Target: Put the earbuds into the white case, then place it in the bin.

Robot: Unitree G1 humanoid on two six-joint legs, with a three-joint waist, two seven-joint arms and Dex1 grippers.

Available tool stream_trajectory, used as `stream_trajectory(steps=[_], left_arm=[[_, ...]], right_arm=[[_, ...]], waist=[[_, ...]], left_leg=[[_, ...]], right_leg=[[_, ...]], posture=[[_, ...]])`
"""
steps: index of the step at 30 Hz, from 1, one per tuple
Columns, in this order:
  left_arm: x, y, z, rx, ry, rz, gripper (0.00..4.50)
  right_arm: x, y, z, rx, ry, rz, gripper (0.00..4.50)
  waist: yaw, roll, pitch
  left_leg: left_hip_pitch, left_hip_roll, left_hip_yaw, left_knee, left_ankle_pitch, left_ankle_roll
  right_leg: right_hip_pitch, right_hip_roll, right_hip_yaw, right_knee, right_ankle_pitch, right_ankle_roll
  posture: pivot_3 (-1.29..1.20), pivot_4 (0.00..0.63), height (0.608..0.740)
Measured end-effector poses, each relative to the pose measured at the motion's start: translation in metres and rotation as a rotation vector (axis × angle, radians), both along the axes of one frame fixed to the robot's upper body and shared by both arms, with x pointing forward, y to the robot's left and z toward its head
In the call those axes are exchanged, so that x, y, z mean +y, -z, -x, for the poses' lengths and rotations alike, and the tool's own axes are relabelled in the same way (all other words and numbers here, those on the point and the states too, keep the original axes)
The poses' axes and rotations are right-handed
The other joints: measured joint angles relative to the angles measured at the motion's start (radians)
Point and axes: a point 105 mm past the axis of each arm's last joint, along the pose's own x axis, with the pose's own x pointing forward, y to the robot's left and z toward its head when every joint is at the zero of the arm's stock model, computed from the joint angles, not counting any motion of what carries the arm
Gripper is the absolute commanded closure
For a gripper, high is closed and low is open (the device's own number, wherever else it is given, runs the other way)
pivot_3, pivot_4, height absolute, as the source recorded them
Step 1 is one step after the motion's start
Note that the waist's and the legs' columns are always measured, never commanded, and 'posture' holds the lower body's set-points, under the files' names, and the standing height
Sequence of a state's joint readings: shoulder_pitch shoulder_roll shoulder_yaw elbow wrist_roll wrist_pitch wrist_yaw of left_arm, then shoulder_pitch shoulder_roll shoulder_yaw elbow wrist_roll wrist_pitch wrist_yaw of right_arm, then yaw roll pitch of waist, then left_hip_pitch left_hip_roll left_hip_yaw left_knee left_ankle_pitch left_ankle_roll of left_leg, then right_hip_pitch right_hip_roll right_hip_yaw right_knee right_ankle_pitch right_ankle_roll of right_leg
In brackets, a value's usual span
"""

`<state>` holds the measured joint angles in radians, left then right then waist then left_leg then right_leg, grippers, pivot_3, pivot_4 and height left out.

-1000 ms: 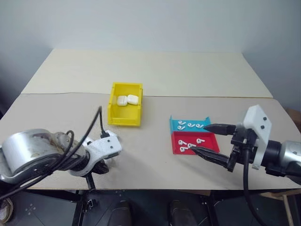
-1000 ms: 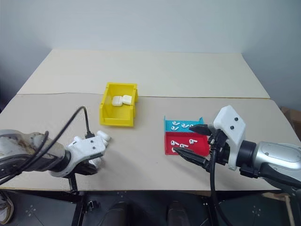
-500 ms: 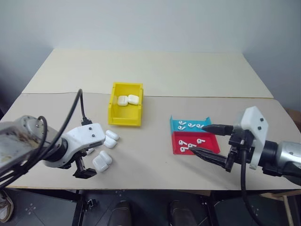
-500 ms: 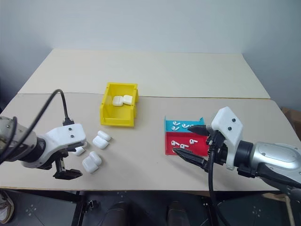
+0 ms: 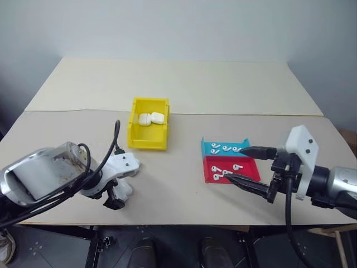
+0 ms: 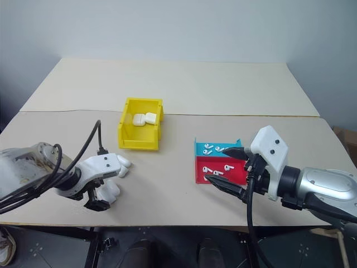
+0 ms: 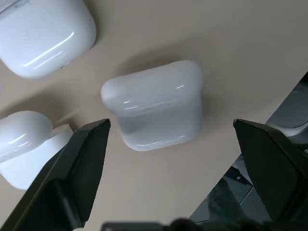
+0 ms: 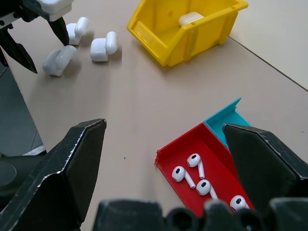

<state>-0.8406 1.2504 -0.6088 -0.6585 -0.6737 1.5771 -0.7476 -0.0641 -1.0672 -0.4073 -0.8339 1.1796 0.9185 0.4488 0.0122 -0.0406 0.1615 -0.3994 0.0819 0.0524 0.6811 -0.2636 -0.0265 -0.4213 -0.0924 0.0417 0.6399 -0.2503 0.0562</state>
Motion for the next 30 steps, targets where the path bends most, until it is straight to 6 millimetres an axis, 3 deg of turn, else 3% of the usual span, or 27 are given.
stream_trajectory(steps=[16, 19, 22, 30], left_arm=[[-0.005, 0.018, -0.007, -0.001, -0.025, -0.021, 0.04], [-0.005, 0.019, -0.009, -0.017, -0.023, -0.027, 0.61], [-0.005, 0.019, -0.011, -0.033, -0.016, -0.026, 1.53], [-0.001, 0.018, -0.008, -0.031, -0.024, -0.036, 1.62]], right_arm=[[-0.002, -0.002, 0.002, -0.005, 0.013, -0.003, 0.00], [-0.002, -0.002, 0.002, -0.006, 0.013, -0.002, 0.00], [-0.002, -0.002, 0.002, -0.006, 0.013, -0.002, 0.00], [-0.002, -0.002, 0.003, -0.002, 0.003, 0.000, 0.00]], waist=[[0.000, 0.000, 0.000], [0.000, 0.000, 0.000], [0.000, 0.000, -0.001], [-0.004, 0.000, -0.001]], left_leg=[[0.001, 0.000, 0.000, 0.000, 0.000, 0.000], [0.001, 0.000, 0.000, 0.000, 0.000, 0.000], [0.001, 0.000, 0.000, 0.000, 0.000, 0.000], [0.001, 0.000, 0.000, 0.000, 0.000, 0.000]], right_leg=[[0.001, 0.000, 0.000, 0.001, 0.000, 0.000], [0.001, 0.000, 0.000, 0.001, 0.000, 0.000], [0.002, 0.000, 0.000, 0.001, 0.000, 0.000], [0.001, 0.000, 0.000, 0.001, 0.000, 0.000]], posture=[[0.00, 0.150, 0.740], [0.00, 0.150, 0.740], [0.00, 0.150, 0.740], [0.00, 0.150, 0.740]])
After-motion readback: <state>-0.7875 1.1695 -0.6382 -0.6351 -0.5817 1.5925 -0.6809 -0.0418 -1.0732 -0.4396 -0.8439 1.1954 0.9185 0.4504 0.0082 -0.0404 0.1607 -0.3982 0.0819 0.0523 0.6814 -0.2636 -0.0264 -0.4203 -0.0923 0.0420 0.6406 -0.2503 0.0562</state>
